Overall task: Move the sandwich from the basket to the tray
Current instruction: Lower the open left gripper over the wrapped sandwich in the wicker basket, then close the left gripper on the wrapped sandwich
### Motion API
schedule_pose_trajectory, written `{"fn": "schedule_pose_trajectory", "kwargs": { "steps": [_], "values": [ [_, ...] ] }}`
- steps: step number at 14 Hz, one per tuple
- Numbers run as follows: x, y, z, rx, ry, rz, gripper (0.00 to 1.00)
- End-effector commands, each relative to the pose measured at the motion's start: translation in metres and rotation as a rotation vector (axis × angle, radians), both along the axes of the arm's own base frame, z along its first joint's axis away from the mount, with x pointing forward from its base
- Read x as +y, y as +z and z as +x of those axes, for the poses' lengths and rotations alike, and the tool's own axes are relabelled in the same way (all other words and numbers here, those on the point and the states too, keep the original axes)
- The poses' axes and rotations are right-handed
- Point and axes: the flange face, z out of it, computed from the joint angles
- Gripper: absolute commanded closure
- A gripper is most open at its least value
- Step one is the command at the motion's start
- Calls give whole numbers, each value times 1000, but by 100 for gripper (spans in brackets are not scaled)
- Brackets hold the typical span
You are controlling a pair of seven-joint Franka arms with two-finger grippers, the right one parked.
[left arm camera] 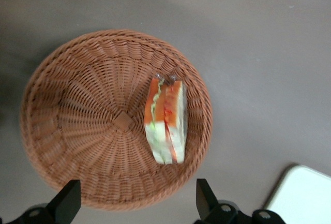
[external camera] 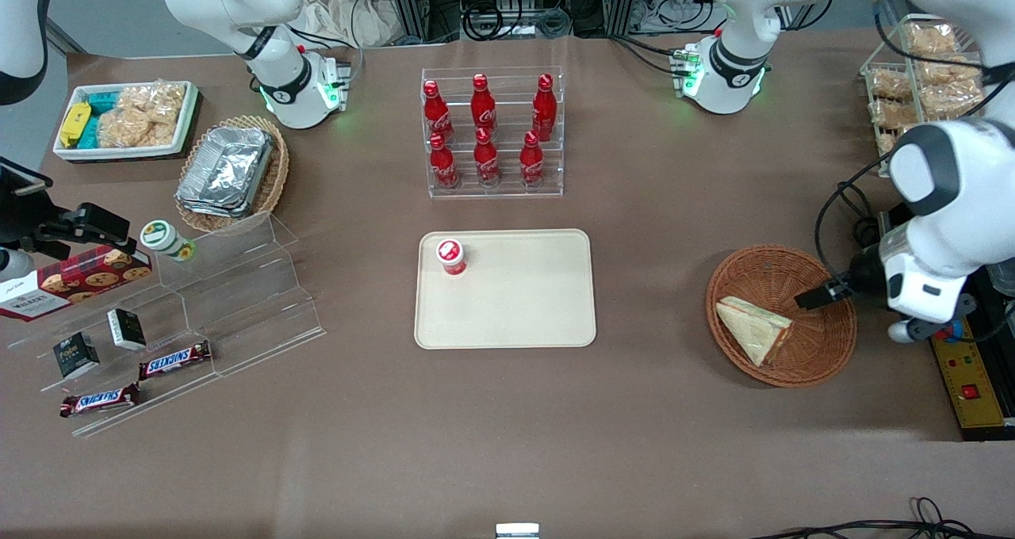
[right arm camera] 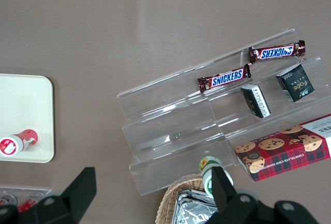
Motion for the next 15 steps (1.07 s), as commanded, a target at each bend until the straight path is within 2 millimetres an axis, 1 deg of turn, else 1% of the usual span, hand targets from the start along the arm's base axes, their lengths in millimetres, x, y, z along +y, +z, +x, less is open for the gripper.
{"fn": "schedule_pose_trajectory", "kwargs": {
  "steps": [1,5,6,8,9,10,11,13,14,15],
  "values": [
    [0,-38,0,-14,53,-18,0],
    [-7,-79,12,-62,115,-60,0],
    [-8,-86,13,-69,118,-58,0],
    [-10,-99,14,-69,121,-55,0],
    [-13,-100,15,-70,117,-54,0],
    [-14,-100,15,-70,116,-54,6],
    [-15,-100,15,-69,128,-62,20],
    [-20,-96,17,-70,161,-70,61],
    [-26,-91,21,-80,163,-73,77],
    [-29,-80,26,-92,183,-79,90]
  ]
}}
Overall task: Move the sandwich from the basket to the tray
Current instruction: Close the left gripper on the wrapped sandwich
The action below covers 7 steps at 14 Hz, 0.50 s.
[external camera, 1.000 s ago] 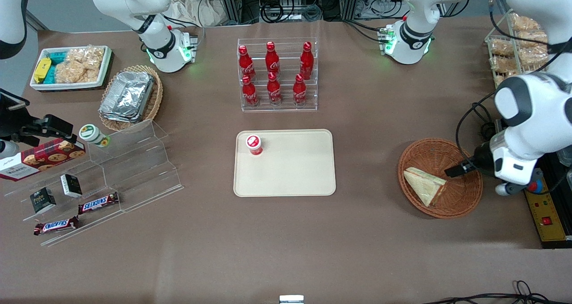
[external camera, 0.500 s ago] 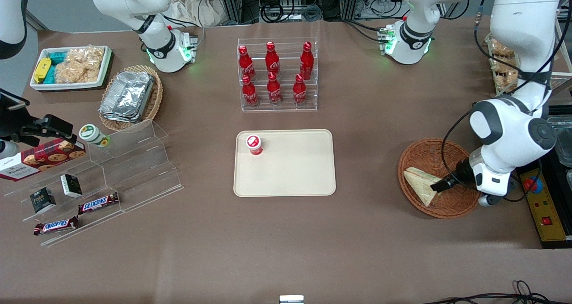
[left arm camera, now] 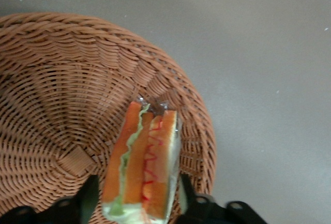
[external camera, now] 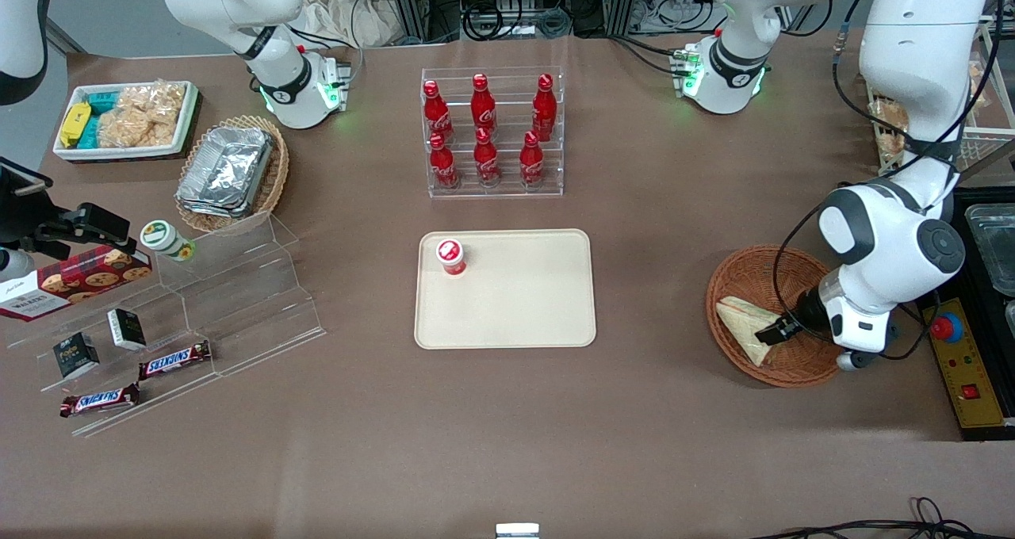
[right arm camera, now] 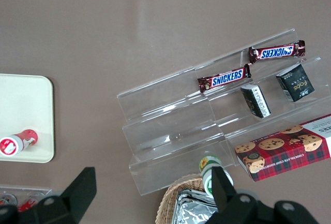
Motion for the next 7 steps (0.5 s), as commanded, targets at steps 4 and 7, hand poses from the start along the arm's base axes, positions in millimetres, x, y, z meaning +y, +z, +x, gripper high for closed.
{"fn": "schedule_pose_trajectory", "kwargs": {
  "steps": [4,7],
  "values": [
    [-24,76,16,-79,19,-21,100],
    [-27,155,16,-17,-63,6,100]
  ]
}}
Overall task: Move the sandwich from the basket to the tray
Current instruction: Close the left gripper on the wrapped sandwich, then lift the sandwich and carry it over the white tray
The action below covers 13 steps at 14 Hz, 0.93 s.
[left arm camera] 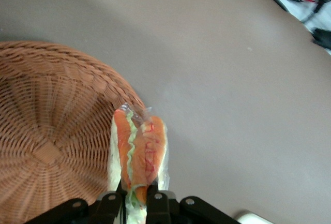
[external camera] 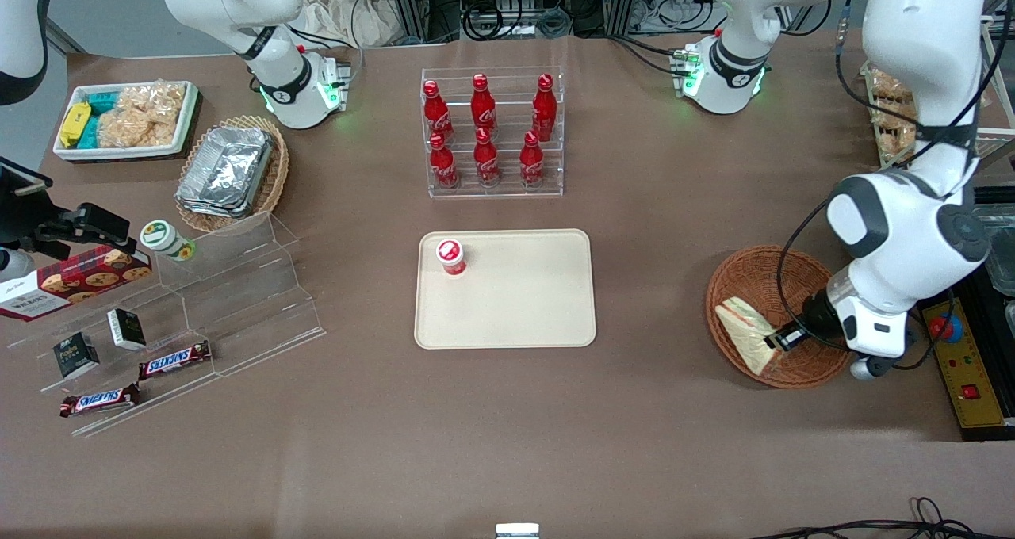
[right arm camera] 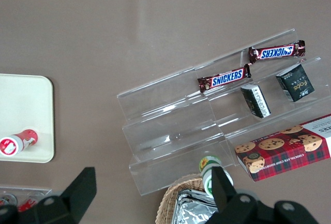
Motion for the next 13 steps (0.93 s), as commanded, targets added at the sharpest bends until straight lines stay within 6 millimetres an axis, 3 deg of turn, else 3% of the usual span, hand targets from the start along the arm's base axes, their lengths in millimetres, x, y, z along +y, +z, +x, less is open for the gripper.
{"fn": "schedule_pose_trajectory", "kwargs": {
  "steps": [1,3,5,7,10,13],
  "values": [
    [-1,90,-6,56,-63,76,100],
    [-9,144,-19,115,-101,117,100],
    [-36,194,-39,134,-151,144,100],
    [-73,230,-64,145,-185,171,100],
    [-165,264,-104,143,-216,181,100],
    [-259,257,-141,141,-224,203,100]
  ]
}}
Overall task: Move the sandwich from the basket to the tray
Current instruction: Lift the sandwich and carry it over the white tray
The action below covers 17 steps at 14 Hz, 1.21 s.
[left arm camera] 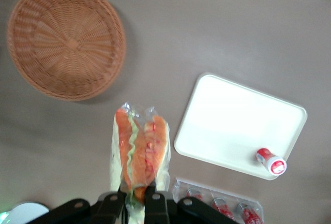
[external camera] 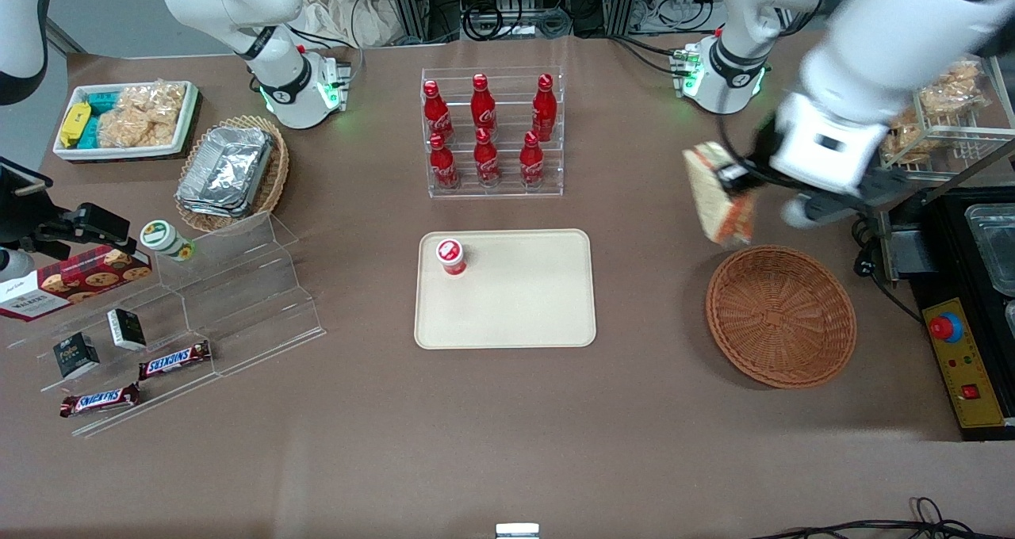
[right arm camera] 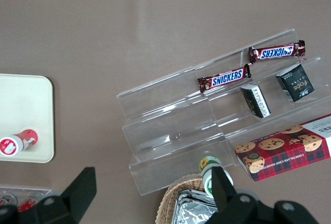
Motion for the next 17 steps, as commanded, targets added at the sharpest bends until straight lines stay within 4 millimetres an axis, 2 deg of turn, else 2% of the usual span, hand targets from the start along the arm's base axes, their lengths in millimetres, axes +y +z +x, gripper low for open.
{"fn": "schedule_pose_trajectory", "kwargs": {
  "steps": [1,3,6,8,11,13,15,17],
  "values": [
    [-72,-25,-16,-1,-4,42,100],
    [-124,-71,-10,-24,35,21,100],
    [-174,-153,5,-26,70,1,100],
    [-187,-203,19,-28,75,-11,100],
    [-196,-268,34,-49,78,-4,100],
    [-206,-310,35,-69,70,19,100],
    [-208,-338,35,-66,73,22,100],
    [-208,-356,35,-69,64,29,100]
  ]
}}
